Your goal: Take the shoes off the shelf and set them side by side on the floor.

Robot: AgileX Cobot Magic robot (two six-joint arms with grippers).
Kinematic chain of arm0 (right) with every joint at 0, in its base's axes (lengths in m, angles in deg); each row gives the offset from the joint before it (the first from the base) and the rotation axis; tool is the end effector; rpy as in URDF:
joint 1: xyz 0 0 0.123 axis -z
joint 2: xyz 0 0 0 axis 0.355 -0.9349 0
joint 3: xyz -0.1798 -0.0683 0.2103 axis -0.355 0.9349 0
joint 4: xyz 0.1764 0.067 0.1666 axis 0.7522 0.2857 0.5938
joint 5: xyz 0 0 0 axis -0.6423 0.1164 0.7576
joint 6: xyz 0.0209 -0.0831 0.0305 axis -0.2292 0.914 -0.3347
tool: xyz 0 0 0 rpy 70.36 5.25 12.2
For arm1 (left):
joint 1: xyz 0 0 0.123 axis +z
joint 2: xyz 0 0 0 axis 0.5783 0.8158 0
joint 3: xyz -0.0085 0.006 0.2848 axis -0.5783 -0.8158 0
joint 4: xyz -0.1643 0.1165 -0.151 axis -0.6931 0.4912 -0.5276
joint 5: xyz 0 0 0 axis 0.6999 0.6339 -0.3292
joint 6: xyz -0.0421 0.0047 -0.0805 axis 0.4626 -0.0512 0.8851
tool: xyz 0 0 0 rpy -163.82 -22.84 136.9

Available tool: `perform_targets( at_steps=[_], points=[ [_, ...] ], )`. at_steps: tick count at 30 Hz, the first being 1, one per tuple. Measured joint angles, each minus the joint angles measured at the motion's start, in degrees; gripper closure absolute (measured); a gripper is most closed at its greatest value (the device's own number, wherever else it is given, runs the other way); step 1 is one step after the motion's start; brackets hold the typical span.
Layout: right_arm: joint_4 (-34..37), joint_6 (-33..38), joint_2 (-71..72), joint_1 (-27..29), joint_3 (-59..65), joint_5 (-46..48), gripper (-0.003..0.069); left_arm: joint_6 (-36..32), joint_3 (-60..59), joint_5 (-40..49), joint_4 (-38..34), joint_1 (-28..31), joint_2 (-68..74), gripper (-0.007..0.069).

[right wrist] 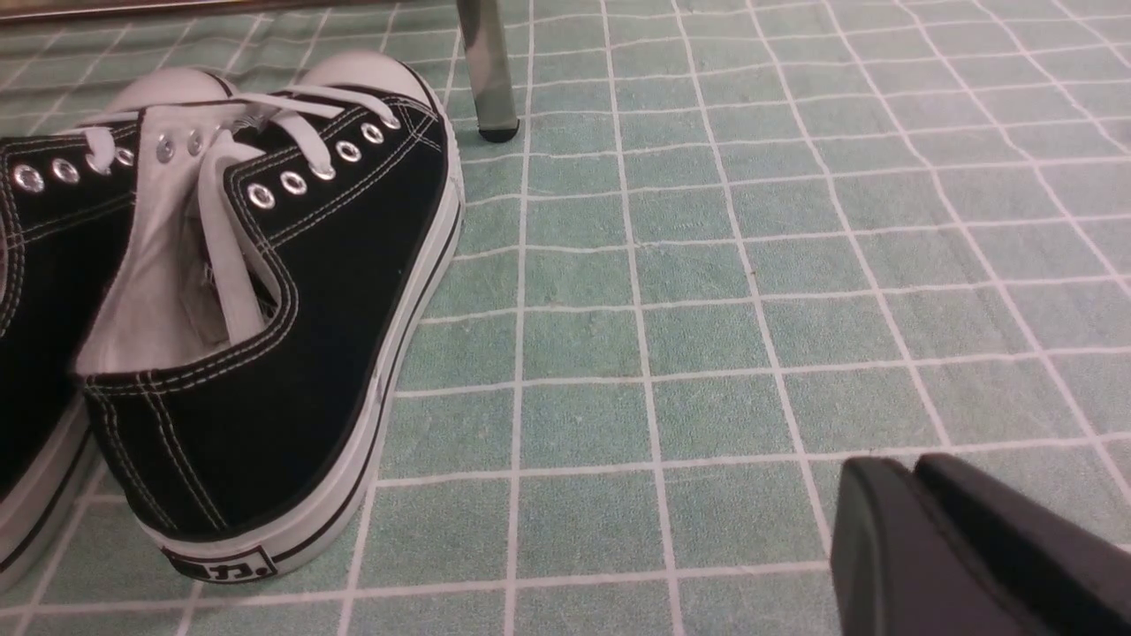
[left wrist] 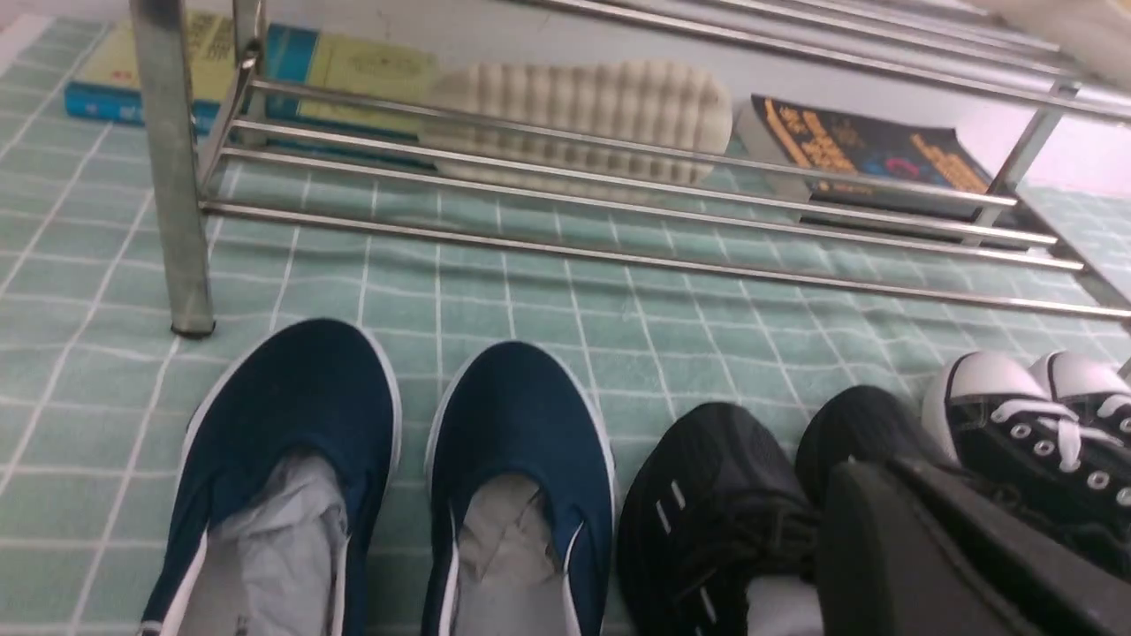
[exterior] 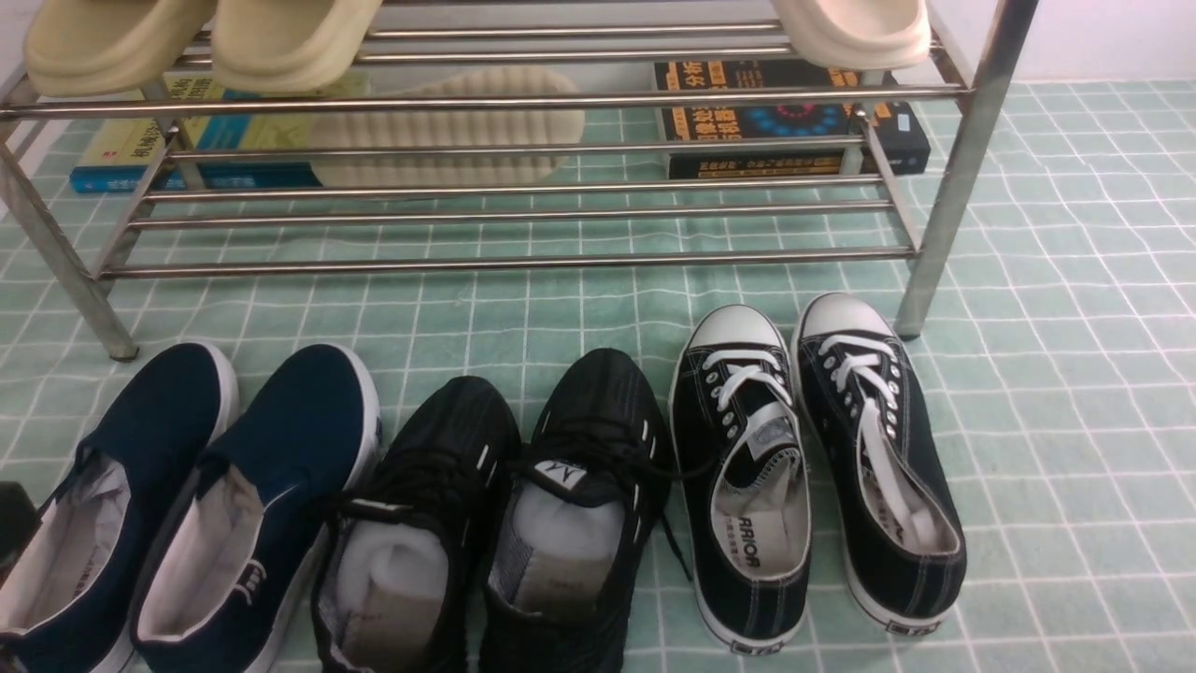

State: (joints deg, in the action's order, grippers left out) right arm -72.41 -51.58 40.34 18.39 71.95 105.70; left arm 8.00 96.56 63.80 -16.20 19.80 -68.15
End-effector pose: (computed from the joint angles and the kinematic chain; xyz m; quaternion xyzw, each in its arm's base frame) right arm 0.0522 0.0009 0.1748 0.0404 0.8038 0.0461 0.5918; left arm 0.0542 -0.0099 0.2938 -0.0047 0.7740 -0.1393 0.6176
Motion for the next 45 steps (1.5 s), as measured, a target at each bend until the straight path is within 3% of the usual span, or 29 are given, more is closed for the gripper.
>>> perform_targets(
  at_steps=[11, 20, 24, 30, 45],
  points=[
    [0.0, 0.0, 0.0, 0.0, 0.0, 0.0, 0.0600, -1.3, -1.9, 5.2, 1.1, 0.1, -0.1, 0.0608],
    [0.0, 0.0, 0.0, 0.0, 0.0, 0.0, 0.0597, -4.6, -17.1, -10.9, 0.2, 10.9, -4.3, 0.0599],
    [0.1, 0.0, 0.0, 0.0, 0.0, -0.1, 0.0596, -4.7, -21.8, -11.9, -0.1, 13.9, -7.5, 0.0594],
    [0.1, 0.0, 0.1, 0.0, 0.0, -0.1, 0.0594, -6.1, -24.9, -7.9, 0.0, 14.0, -12.4, 0.0592],
    [0.0, 0.0, 0.0, 0.0, 0.0, -0.1, 0.0585, -6.1, -24.8, -7.7, 0.0, 14.0, -12.6, 0.0580]
  ],
)
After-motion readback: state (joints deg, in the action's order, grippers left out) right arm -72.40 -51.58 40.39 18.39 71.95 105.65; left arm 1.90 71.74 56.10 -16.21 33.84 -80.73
